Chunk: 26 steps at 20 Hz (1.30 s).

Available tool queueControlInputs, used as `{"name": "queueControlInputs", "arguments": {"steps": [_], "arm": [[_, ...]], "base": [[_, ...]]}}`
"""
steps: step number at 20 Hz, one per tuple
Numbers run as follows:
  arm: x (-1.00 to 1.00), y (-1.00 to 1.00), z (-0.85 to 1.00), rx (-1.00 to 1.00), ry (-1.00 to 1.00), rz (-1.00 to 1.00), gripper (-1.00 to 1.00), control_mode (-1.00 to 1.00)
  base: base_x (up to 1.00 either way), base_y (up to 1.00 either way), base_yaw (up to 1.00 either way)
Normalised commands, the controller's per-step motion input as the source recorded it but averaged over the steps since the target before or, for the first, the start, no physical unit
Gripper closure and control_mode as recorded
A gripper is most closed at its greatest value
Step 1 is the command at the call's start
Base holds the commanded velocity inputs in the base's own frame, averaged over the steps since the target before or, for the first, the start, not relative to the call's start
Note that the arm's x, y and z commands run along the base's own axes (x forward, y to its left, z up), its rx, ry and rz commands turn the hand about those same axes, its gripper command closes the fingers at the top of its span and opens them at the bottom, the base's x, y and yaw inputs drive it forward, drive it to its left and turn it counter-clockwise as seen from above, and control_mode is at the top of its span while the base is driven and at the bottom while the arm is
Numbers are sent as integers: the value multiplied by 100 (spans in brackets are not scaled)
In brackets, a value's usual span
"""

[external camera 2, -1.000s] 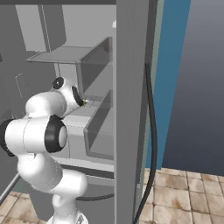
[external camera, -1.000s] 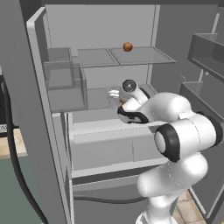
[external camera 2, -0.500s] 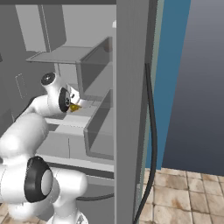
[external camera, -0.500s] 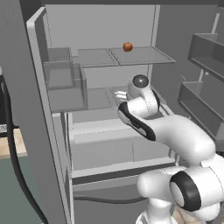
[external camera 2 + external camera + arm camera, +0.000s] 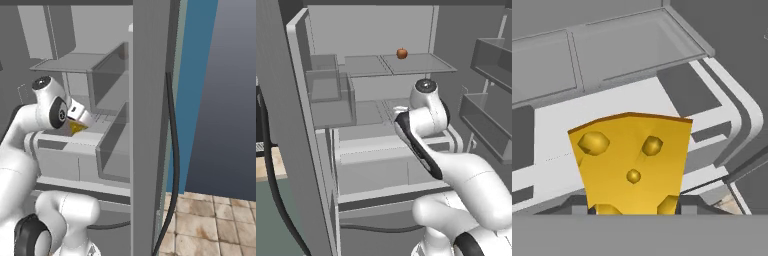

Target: Pick the cheese from the fridge and the cheese grater from the cabinet and place them next to the salad bowl.

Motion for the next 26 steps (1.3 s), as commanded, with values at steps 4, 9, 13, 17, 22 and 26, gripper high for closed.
{"name": "queueControlInputs", "arguments": {"steps": [4,9,13,17,22,26], "arm": [[-50,-5,0,-16,-12,0,100,-100],[-31,-2,3,-3,-6,3,100,-100],[-46,0,3,0,-1,0,100,-100],[-63,0,19,0,0,0,100,-100],[-57,-1,22,0,0,0,100,-100],[-19,-3,0,0,4,0,100,-100]], "base": [[0,0,0],[0,0,0],[0,0,0],[0,0,0],[0,0,0],[0,0,0]]}}
